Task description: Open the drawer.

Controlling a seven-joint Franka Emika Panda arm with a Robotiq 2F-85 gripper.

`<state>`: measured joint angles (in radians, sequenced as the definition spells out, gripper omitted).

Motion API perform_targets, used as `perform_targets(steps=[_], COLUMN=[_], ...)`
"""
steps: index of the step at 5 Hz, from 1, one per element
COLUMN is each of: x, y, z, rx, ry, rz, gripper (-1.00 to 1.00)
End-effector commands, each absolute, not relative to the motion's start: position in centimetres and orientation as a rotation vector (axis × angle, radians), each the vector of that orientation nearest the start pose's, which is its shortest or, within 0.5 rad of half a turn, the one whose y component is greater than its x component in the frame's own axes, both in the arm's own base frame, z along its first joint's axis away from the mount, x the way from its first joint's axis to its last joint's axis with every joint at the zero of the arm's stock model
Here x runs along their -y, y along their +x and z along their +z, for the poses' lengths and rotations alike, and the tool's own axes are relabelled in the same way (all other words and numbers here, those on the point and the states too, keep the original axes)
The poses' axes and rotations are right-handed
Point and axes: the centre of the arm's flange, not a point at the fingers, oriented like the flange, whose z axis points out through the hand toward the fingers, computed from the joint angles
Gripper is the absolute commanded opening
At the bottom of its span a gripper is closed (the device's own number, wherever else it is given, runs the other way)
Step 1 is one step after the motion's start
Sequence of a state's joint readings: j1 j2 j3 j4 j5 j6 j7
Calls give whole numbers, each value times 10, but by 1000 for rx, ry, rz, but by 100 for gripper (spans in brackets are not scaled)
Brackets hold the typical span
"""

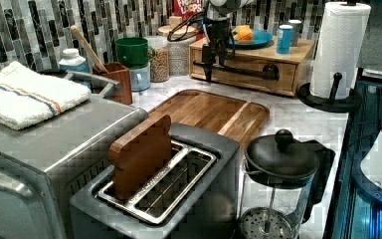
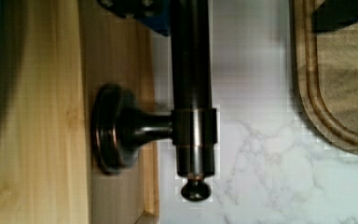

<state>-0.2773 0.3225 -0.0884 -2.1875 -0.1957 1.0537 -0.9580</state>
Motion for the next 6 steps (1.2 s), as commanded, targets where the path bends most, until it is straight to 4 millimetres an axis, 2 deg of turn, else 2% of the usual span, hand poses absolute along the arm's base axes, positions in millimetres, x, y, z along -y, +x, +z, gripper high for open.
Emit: perform_targets(steps=[1,3,4,6], x=[133,57,28,-44], y=[540,542,535,522], z=[252,228,225,239], rx=[-43,-4,27,8], ry=[-3262,-3227,-3214,-3203], rz=[-62,-84,-72,-86], gripper=[100,100,100,100])
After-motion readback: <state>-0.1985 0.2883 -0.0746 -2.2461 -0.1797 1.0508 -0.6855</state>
